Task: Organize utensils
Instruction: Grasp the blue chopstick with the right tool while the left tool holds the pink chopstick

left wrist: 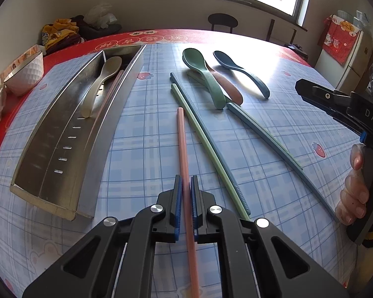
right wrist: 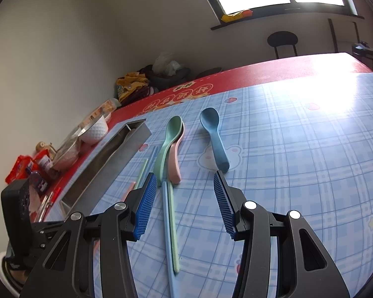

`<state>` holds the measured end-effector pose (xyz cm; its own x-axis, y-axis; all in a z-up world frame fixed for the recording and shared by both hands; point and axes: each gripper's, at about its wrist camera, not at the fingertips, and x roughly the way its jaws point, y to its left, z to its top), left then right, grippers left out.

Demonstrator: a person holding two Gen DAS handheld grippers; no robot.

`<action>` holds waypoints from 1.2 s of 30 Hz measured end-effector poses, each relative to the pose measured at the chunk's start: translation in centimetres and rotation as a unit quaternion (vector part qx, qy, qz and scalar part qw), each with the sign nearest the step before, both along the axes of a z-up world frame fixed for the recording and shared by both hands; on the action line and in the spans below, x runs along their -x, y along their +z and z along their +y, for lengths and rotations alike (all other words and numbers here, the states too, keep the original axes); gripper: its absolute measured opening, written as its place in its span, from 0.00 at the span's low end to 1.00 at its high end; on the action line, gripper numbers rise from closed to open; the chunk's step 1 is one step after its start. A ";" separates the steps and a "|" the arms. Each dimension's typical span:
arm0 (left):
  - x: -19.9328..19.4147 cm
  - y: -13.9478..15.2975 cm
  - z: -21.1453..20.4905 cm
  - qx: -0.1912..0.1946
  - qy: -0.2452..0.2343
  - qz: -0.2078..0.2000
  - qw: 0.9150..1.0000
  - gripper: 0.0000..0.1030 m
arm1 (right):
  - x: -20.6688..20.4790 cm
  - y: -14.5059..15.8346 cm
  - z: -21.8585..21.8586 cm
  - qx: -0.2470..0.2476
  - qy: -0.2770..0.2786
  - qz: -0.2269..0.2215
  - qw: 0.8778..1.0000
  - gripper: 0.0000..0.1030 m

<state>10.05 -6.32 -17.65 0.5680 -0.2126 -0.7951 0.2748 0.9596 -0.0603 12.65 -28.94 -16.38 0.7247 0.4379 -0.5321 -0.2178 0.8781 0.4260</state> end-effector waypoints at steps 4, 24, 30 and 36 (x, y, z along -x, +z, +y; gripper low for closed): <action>0.1 -0.1 0.6 0.026 0.001 -0.003 1.000 0.07 | -0.3 -0.2 0.9 0.027 0.007 0.009 1.000 0.45; -0.6 -0.3 2.8 0.120 -0.002 0.021 0.993 0.07 | 0.7 -0.5 6.8 0.171 0.090 0.091 0.977 0.12; -0.3 -0.3 3.0 0.127 -0.004 0.022 0.992 0.07 | 1.7 -1.0 6.9 0.178 0.083 0.110 0.974 0.12; -0.1 -0.3 3.0 0.127 -0.006 0.022 0.992 0.07 | 2.5 0.4 5.5 0.151 0.076 0.109 0.980 0.12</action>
<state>10.15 -3.28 -17.97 0.5305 -0.4163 -0.7384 0.2786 0.9083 -0.3120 10.16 -23.39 -15.97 0.5175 0.3311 -0.7890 -0.2891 0.9355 0.2030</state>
